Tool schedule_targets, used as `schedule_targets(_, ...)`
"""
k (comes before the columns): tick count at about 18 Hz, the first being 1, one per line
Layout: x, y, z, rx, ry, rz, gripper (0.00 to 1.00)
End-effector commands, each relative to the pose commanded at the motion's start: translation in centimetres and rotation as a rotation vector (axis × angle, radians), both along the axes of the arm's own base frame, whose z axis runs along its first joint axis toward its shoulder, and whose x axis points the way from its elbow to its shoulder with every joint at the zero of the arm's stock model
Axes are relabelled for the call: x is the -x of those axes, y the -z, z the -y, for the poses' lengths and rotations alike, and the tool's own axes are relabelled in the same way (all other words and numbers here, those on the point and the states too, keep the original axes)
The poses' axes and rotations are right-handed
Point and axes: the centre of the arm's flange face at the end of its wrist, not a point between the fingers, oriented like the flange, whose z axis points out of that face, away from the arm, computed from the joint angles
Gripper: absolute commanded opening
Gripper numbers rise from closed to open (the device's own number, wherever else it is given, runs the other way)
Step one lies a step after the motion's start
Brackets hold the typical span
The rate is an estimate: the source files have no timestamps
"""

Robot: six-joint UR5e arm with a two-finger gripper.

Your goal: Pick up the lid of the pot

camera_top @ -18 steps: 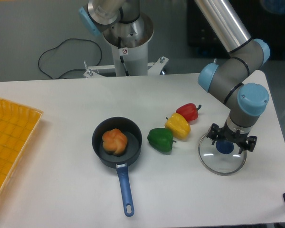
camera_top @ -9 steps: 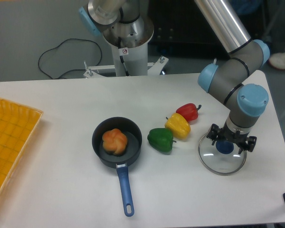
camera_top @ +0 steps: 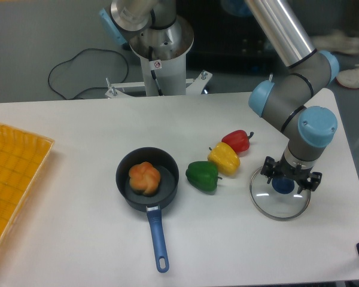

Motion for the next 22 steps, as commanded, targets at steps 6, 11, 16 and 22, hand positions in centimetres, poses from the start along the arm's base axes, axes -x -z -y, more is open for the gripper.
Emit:
schedule_targets(6,0.0,0.1,0.0,0.000,-0.003,0.002,0.65)
schedule_targets(11,-0.1,-0.3,0.0,-0.003,-0.005,-0.002,0.58)
schedule_targets(16,-0.6,-1.4,0.0,-0.013,-0.001,-0.011,0.56)
schedule_targets(22,-2.4,-4.0,-0.1,-0.009,0.012,-0.031,0.56)
